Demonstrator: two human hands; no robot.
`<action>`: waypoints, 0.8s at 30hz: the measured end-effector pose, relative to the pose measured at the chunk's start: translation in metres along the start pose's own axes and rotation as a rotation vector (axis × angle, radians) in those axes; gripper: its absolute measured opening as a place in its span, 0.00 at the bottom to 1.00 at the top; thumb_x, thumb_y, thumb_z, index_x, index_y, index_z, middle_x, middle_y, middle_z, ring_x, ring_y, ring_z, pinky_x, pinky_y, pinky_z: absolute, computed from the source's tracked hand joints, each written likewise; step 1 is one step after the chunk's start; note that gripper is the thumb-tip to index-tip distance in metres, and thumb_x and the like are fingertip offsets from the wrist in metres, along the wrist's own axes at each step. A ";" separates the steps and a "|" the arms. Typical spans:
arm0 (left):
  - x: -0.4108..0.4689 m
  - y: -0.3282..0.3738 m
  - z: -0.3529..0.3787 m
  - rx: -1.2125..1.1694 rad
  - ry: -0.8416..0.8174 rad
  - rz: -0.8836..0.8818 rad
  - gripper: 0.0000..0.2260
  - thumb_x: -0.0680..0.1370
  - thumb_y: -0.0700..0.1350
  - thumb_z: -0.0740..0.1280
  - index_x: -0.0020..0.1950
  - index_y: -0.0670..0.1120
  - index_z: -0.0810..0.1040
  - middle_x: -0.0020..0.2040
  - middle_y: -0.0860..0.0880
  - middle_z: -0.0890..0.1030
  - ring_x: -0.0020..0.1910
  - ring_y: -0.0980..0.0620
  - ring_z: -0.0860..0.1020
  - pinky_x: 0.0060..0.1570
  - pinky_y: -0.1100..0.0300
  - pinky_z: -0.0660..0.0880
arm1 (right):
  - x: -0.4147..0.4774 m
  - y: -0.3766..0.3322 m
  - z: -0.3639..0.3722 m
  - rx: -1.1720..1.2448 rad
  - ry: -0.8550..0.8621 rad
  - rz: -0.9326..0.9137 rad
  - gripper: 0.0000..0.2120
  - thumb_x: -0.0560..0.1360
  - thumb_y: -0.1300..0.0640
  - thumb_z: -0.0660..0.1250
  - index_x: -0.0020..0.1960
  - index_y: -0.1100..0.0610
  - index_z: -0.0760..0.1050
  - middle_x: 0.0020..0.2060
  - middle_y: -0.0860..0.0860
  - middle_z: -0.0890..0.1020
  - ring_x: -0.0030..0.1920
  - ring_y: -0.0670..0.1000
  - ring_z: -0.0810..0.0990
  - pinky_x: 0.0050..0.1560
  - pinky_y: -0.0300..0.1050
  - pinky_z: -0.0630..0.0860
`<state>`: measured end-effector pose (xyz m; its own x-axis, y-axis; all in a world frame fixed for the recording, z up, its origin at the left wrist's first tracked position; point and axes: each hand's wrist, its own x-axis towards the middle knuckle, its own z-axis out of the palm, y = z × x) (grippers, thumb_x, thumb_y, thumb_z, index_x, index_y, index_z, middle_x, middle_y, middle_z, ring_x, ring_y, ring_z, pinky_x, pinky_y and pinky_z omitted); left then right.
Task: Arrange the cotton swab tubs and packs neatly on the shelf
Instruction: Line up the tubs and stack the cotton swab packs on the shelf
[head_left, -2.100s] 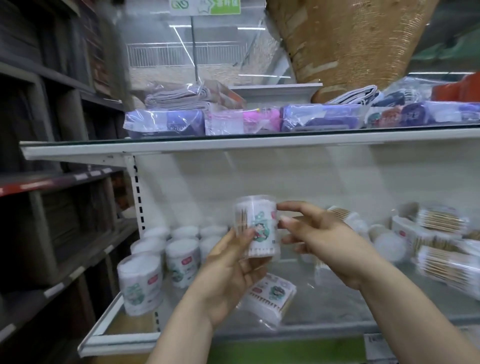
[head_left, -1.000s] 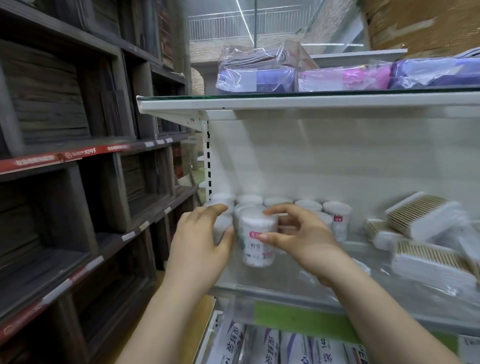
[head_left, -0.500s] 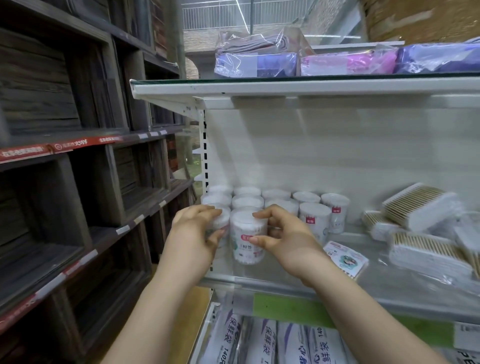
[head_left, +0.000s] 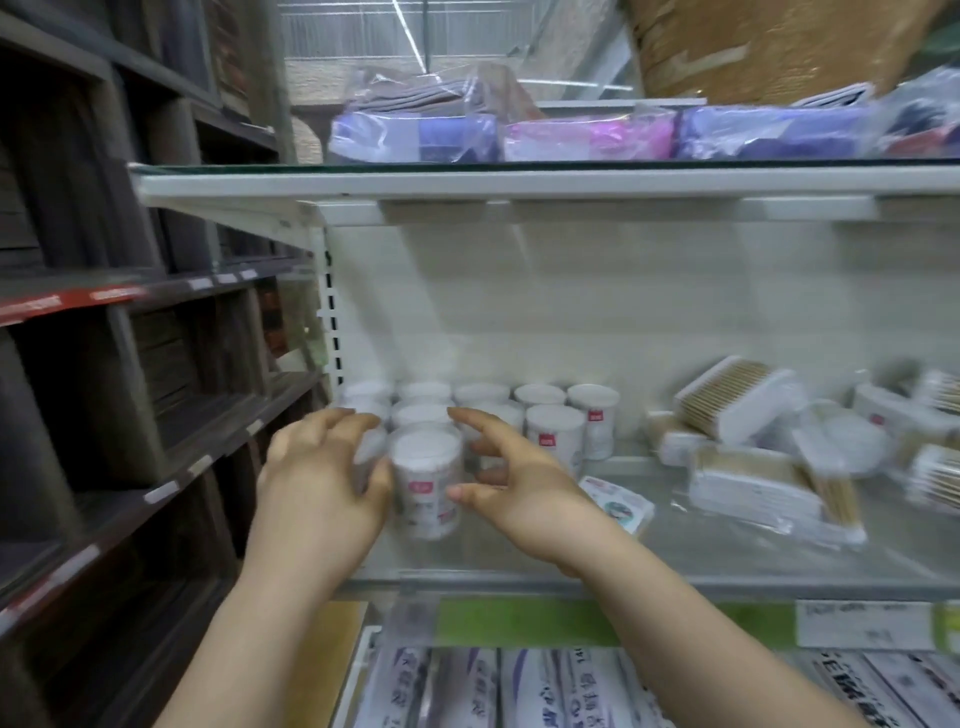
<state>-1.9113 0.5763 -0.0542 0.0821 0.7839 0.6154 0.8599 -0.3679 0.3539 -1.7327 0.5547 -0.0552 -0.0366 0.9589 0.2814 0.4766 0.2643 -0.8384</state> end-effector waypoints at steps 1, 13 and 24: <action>0.000 0.005 0.000 0.017 0.018 0.002 0.22 0.71 0.53 0.59 0.59 0.47 0.79 0.62 0.43 0.77 0.61 0.38 0.70 0.61 0.46 0.68 | -0.003 -0.002 -0.006 -0.049 -0.002 -0.001 0.30 0.73 0.57 0.70 0.67 0.34 0.64 0.56 0.41 0.72 0.59 0.45 0.77 0.62 0.41 0.73; 0.003 0.097 0.049 -0.135 0.116 0.265 0.18 0.70 0.54 0.57 0.48 0.47 0.82 0.50 0.45 0.82 0.58 0.39 0.74 0.62 0.44 0.67 | -0.042 -0.001 -0.110 -0.245 0.150 0.050 0.09 0.75 0.59 0.67 0.53 0.51 0.80 0.41 0.50 0.82 0.40 0.49 0.81 0.46 0.45 0.78; -0.001 0.130 0.088 -0.310 -0.018 0.292 0.22 0.67 0.59 0.54 0.48 0.51 0.81 0.50 0.52 0.81 0.52 0.52 0.74 0.49 0.59 0.67 | -0.030 0.035 -0.303 -0.399 0.626 0.288 0.08 0.76 0.62 0.63 0.39 0.55 0.75 0.41 0.58 0.83 0.33 0.54 0.79 0.35 0.48 0.77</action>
<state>-1.7552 0.5722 -0.0710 0.3108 0.6326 0.7094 0.6073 -0.7063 0.3638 -1.4482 0.5041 0.0483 0.5797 0.7161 0.3888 0.6755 -0.1556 -0.7207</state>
